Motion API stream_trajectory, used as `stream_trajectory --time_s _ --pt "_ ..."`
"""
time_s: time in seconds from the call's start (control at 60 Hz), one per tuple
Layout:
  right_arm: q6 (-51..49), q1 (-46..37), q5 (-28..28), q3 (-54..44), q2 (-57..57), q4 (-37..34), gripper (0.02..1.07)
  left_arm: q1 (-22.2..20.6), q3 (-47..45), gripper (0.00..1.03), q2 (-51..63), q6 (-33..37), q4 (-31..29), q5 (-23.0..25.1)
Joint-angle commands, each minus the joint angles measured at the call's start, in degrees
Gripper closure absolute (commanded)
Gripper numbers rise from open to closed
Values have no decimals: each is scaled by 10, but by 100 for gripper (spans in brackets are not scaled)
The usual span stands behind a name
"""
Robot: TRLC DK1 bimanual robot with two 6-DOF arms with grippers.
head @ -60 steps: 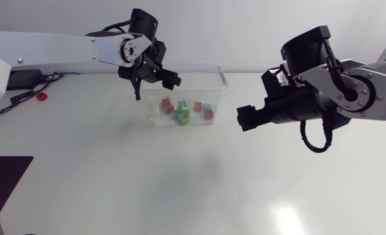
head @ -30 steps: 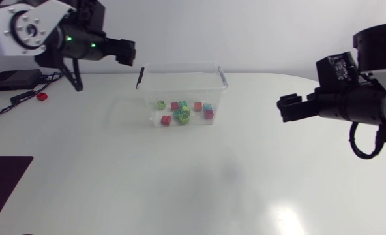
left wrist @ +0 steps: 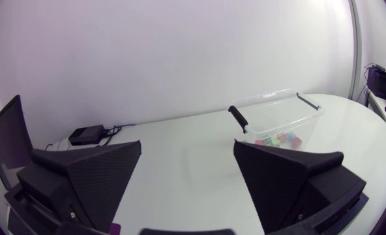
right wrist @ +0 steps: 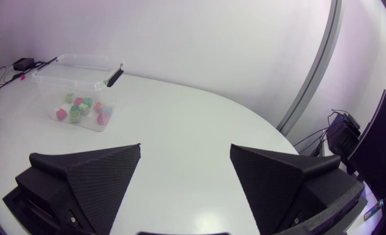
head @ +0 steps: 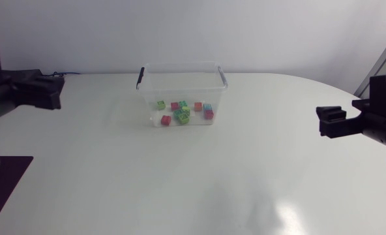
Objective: Place the duplo bricks in the container
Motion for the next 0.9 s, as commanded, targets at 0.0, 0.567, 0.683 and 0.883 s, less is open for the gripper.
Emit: stream_trajectory --time_s 0.0,0.567,0.683,0.883 --pt "-15 -8 5 -34 -28 9 7 8 -50 4 -63 20 2 2" --pt "1 -25 -5 -184 -215 69 7 40 -216 5 -291 8 10 24" --pt "17 -23 -12 -213 -248 85 7 41 -248 5 -313 -8 26 32" --pt "47 -21 -23 -265 -308 111 7 44 -305 5 -353 -38 55 47"
